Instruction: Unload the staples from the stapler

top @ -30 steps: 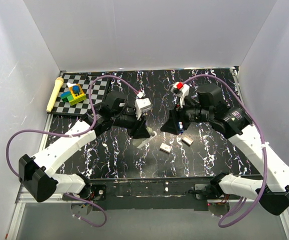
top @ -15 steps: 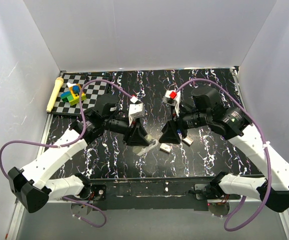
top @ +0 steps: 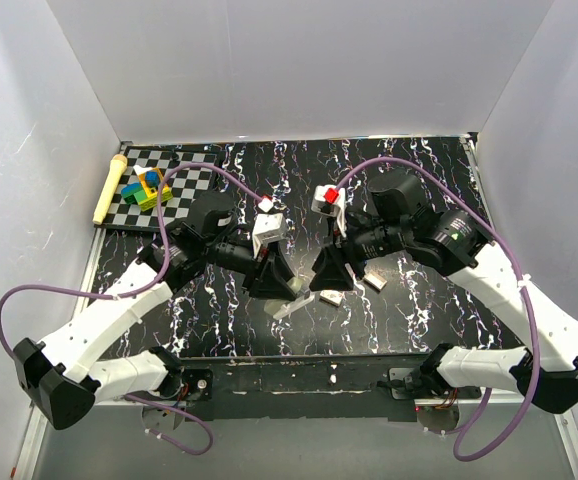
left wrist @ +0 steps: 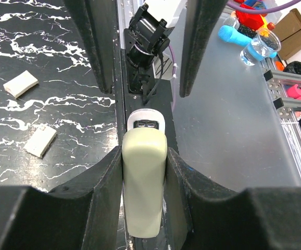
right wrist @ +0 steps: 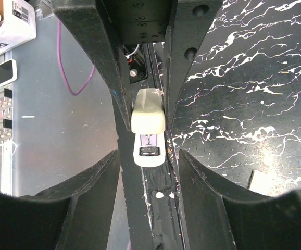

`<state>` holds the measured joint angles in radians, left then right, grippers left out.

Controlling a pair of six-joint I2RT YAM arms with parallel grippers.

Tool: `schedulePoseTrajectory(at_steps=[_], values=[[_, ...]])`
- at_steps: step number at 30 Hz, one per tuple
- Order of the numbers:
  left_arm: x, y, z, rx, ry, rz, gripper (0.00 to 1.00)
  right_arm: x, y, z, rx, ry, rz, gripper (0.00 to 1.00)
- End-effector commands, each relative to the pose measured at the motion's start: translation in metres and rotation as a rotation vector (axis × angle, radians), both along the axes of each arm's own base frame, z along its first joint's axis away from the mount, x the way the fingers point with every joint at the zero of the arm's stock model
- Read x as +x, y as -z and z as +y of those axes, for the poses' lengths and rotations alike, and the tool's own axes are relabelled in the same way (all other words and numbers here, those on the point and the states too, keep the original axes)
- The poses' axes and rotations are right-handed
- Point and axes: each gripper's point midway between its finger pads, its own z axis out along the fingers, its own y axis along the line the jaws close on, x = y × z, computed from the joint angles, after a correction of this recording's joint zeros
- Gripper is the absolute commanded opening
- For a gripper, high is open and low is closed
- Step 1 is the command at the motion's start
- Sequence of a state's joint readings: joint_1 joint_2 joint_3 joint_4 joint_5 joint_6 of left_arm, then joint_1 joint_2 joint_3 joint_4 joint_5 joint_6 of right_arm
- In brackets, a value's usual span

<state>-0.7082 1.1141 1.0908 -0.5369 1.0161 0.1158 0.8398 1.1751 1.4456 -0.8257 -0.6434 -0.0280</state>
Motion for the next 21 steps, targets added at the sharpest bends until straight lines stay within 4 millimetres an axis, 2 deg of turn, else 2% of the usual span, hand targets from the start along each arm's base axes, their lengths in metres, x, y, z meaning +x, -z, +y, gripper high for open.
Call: schedulePoseTrajectory(at_steps=[1,21], values=[[-0.013,-0.020,0.002,-0.072,0.054,-0.047,0.00,-0.006,-0.011,0.004,0.026,-0.036,-0.016,0.56],[-0.012,-0.031,0.003,-0.103,0.038,-0.068,0.00,-0.014,0.004,0.021,-0.010,-0.073,0.000,0.48]])
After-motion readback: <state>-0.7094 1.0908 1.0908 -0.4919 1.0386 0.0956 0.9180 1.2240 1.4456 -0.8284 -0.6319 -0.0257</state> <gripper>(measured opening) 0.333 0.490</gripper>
